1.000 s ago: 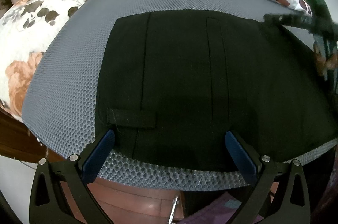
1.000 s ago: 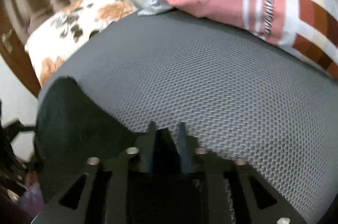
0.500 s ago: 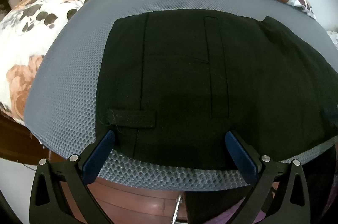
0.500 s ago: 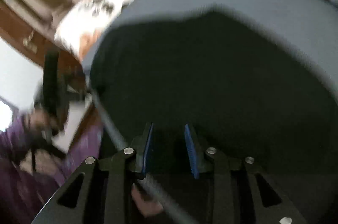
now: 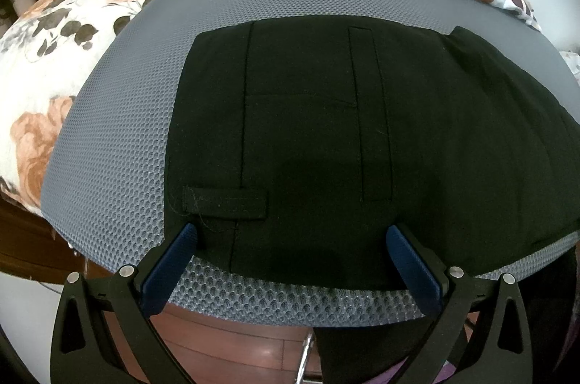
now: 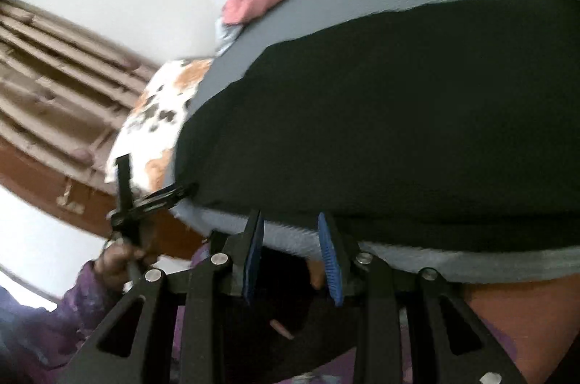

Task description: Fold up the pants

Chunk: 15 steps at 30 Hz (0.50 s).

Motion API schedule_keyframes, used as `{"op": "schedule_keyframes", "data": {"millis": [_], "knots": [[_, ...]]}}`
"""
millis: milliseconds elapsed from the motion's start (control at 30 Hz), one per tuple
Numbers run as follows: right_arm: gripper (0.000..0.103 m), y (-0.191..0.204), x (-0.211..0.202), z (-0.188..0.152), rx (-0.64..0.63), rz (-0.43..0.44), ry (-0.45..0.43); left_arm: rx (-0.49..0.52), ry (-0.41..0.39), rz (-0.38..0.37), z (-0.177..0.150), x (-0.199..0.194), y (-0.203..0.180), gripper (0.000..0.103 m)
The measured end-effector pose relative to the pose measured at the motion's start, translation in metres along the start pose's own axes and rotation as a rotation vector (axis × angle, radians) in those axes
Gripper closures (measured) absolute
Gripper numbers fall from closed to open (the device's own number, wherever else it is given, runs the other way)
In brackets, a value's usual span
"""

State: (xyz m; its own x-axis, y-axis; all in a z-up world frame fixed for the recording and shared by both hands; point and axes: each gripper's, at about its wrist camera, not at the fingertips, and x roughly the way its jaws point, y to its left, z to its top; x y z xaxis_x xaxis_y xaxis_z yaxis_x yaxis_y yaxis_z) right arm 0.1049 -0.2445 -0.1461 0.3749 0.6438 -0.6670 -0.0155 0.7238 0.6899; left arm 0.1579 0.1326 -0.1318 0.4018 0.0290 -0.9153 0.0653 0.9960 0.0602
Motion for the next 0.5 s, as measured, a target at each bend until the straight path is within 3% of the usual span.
{"op": "schedule_keyframes", "data": {"millis": [167,300,500], "knots": [[0.076,-0.025,-0.005,0.007,0.119,0.015,-0.022,0.000,-0.003,0.001,0.000,0.000,-0.001,0.000],[0.072,-0.019,-0.008,0.001,0.137,0.020,-0.017,0.001,-0.004,0.002,-0.001,0.000,-0.001,0.000],[0.075,-0.027,-0.013,-0.002,0.198,-0.031,-0.043,0.003,-0.005,0.002,-0.001,0.000,0.000,0.000]]}}
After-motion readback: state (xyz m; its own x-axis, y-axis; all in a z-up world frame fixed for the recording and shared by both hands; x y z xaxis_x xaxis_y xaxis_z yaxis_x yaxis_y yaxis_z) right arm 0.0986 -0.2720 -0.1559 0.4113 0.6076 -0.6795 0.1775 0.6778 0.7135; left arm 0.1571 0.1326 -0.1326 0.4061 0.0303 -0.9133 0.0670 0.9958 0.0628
